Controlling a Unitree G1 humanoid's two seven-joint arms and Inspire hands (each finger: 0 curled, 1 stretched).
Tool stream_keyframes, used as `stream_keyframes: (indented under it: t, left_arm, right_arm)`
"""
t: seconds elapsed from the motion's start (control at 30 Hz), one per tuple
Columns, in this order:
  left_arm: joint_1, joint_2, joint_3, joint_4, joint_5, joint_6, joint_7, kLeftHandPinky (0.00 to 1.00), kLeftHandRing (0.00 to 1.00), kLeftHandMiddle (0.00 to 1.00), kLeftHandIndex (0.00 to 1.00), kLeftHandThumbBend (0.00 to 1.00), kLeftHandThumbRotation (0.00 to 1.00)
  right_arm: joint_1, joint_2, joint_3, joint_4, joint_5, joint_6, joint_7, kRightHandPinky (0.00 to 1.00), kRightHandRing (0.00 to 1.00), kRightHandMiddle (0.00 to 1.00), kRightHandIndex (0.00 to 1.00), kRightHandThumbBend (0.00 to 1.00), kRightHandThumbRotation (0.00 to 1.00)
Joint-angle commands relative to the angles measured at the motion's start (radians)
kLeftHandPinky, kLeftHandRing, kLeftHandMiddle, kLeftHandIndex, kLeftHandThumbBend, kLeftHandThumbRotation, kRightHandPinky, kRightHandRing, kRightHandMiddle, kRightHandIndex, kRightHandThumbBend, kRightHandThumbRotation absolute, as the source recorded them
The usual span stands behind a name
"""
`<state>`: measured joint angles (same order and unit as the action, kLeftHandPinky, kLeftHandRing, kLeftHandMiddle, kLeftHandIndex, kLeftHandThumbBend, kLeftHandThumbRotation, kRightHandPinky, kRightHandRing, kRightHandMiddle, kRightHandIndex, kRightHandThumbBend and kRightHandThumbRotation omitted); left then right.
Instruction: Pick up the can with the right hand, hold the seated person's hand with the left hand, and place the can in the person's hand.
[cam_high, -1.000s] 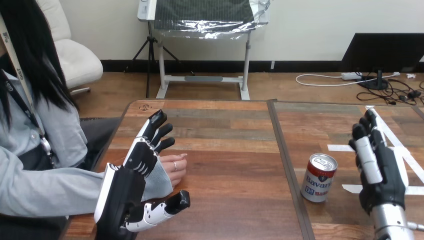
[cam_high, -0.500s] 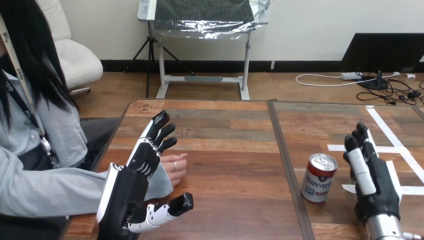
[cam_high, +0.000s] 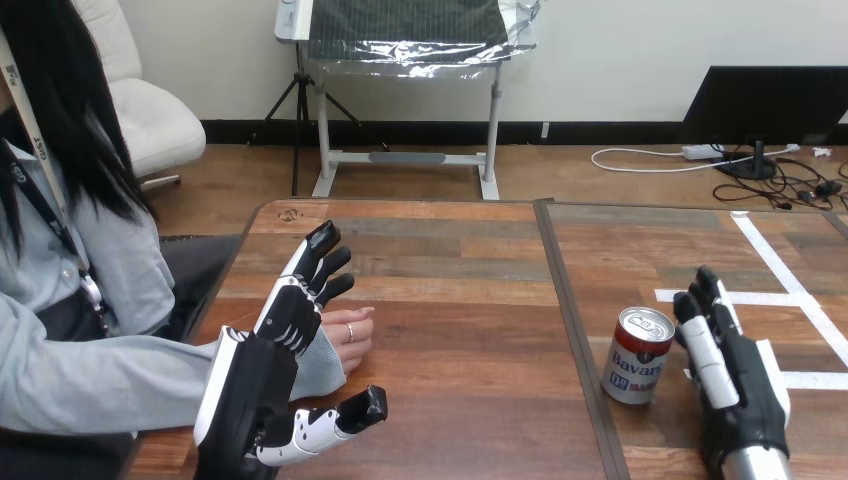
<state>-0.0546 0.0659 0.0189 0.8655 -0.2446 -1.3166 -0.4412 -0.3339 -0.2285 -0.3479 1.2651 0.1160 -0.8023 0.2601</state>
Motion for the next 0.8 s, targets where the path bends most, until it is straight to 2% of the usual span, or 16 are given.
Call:
stream_keyframes:
  t: [0.0, 0.43, 0.53, 0.77]
  left_arm:
    - [-0.050, 0.005, 0.011, -0.028, 0.006, -0.022, 0.011, 0.86, 0.92, 0.95, 0.93, 1.00, 0.56]
    - [-0.043, 0.005, 0.002, -0.038, -0.005, -0.014, 0.011, 0.86, 0.92, 0.95, 0.93, 1.00, 0.56]
    - [-0.044, 0.003, 0.010, -0.033, 0.009, -0.024, 0.022, 0.85, 0.92, 0.95, 0.93, 1.00, 0.56]
    - [-0.044, 0.001, 0.011, -0.030, 0.016, -0.029, 0.030, 0.85, 0.91, 0.94, 0.93, 1.00, 0.57]
  right_arm:
    - [-0.025, 0.018, 0.017, -0.007, -0.006, -0.005, -0.001, 0.97, 1.00, 1.00, 1.00, 1.00, 0.78]
    - [-0.005, 0.025, 0.044, -0.007, -0.021, -0.012, -0.013, 0.97, 1.00, 1.00, 1.00, 1.00, 0.79]
    - [-0.004, 0.027, 0.045, -0.006, -0.014, -0.004, -0.004, 0.97, 1.00, 1.00, 1.00, 1.00, 0.79]
    - [0.004, 0.030, 0.060, -0.005, -0.029, -0.013, -0.018, 0.97, 0.99, 1.00, 1.00, 1.00, 0.80]
